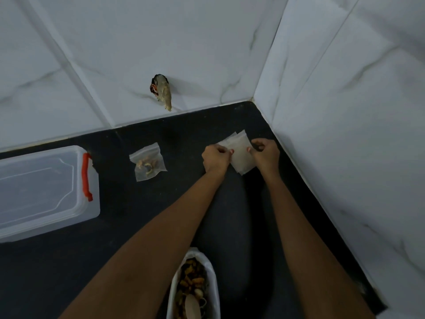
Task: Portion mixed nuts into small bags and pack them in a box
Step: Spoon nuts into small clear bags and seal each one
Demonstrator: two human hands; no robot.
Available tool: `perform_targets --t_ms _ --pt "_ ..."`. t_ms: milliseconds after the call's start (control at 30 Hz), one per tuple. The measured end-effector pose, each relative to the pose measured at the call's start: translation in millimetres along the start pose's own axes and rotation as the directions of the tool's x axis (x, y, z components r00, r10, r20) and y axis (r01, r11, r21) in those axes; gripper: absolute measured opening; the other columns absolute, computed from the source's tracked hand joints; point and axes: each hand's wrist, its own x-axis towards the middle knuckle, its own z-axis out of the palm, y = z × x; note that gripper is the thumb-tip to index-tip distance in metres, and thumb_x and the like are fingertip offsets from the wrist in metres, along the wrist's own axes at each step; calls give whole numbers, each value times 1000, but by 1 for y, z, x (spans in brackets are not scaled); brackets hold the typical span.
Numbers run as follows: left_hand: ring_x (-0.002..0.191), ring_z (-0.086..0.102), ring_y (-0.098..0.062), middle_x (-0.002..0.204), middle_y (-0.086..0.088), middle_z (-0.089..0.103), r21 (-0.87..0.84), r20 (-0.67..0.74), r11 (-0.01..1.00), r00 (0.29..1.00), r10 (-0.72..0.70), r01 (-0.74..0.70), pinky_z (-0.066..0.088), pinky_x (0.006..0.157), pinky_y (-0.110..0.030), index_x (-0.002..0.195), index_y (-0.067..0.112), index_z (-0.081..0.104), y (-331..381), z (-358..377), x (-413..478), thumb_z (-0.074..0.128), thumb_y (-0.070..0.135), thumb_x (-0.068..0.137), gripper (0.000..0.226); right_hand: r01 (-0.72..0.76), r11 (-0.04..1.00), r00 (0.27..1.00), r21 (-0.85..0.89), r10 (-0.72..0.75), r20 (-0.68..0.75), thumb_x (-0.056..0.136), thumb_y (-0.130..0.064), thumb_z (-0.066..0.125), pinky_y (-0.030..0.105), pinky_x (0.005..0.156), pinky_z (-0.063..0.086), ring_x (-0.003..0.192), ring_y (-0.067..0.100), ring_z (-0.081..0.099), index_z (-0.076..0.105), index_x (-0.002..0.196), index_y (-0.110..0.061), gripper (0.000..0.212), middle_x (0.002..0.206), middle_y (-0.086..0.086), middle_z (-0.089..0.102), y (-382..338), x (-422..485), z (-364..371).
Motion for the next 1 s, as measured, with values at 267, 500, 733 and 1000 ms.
perform_targets --t_ms 267,500,733,1000 --pt "67 59 -9 76 -3 61 -195 136 980 988 78 -50 54 61 -15 80 8 61 5 -31 -39 65 7 84 6 -75 984 990 164 54 128 86 -13 62 23 83 38 105 16 53 58 118 -8 33 116 7 59 -20 -28 -21" --pt "69 58 -6 79 -1 63 -137 305 984 940 154 -117 50 60 -15 87 11 60 -2 -93 -96 62 9 86 3 -217 936 898 277 80 433 87 -20 60 42 98 43 110 17 54 61 102 -22 15 118 1 59 -40 -91 -45" --pt "78 62 -6 92 0 64 -102 267 981 945 188 -166 50 59 -13 99 11 61 -30 -154 -149 54 13 90 11 -292 867 856 403 49 514 89 -10 54 26 73 53 94 12 63 60 99 -20 15 100 0 64 -55 -177 -44" --pt "89 58 -1 91 12 59 52 265 954 925 271 -294 48 74 -18 89 25 60 -61 -202 -198 54 13 90 14 -63 949 881 310 -94 465 88 -14 58 12 66 46 84 3 60 64 91 -20 9 90 -5 65 -61 -260 -25"
